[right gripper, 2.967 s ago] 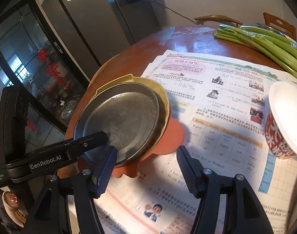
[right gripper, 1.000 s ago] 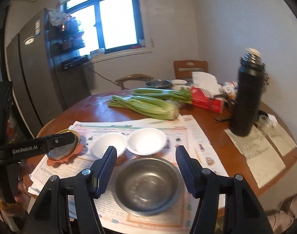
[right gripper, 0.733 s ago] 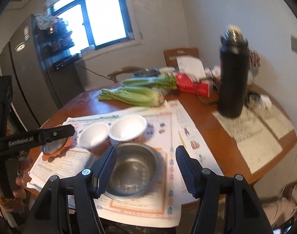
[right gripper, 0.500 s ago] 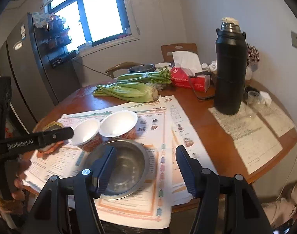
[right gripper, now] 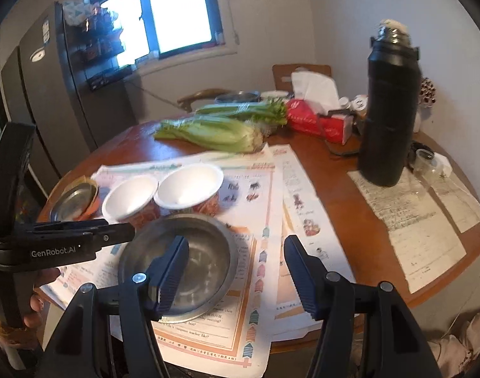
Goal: Organize plates and bowls
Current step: 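Move the left tool over to the deep steel bowl, then grip the rim of the deep steel bowl with the left tool, then lift the steel bowl with the left tool and set it down beside the white bowls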
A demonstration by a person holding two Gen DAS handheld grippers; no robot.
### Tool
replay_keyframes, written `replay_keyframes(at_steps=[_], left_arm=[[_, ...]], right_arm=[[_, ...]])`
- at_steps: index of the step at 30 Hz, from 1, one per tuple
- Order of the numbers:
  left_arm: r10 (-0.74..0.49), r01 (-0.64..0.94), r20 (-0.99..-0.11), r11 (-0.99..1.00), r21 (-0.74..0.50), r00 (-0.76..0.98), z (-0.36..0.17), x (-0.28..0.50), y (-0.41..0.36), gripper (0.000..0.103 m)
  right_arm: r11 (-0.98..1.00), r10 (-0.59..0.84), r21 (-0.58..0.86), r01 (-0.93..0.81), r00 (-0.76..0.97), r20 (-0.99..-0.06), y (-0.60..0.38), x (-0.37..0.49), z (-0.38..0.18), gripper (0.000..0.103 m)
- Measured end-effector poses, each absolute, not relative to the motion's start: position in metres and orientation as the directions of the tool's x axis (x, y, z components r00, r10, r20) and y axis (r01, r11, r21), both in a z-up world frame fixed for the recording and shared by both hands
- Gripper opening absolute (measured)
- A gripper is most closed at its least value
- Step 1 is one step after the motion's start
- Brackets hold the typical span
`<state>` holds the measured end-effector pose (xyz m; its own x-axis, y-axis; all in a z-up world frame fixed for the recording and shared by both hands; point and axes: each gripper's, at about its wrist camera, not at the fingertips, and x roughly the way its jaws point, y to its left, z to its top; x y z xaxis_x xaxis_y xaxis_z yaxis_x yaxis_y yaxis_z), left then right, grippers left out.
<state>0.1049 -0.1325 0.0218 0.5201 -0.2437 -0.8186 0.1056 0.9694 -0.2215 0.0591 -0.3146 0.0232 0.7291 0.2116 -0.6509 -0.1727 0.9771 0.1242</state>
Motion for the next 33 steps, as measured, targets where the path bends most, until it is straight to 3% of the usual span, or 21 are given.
replay_keyframes(at_steps=[20,33], left_arm=[[-0.212,0.055,-0.855,0.976,-0.212,0.473,-0.023,0.132,-0.135,0.057],[-0.319,0.076,-0.849,0.945,-0.318,0.421,-0.039,0.137,-0.137,0.056]], right_arm=[[0.963,0.247,0.123,-0.242,0.593,-0.766,-0.285,0.085,-0.034,0.062],[0.946,0.271,0.101,-0.31,0.577,-0.771,-0.267,0.079,-0.039,0.056]])
